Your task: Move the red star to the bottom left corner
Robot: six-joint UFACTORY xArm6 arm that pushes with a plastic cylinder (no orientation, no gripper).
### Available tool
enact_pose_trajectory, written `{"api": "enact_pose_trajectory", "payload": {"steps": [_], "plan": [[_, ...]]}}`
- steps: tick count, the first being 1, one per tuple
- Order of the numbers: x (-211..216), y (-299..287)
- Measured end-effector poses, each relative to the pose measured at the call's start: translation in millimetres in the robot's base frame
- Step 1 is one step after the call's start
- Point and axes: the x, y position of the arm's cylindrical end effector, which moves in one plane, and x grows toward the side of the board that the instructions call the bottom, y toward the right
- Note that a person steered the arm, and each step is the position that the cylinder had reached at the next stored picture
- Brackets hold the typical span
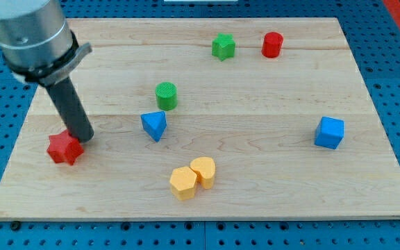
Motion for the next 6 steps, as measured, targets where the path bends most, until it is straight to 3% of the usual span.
{"api": "enact_pose_trajectory", "payload": {"steps": [2,3,4,6], "plan": [[-5.5,-42.9],[13.3,-53.9],[-19.7,-22.0],[-169.2,116.6]]}}
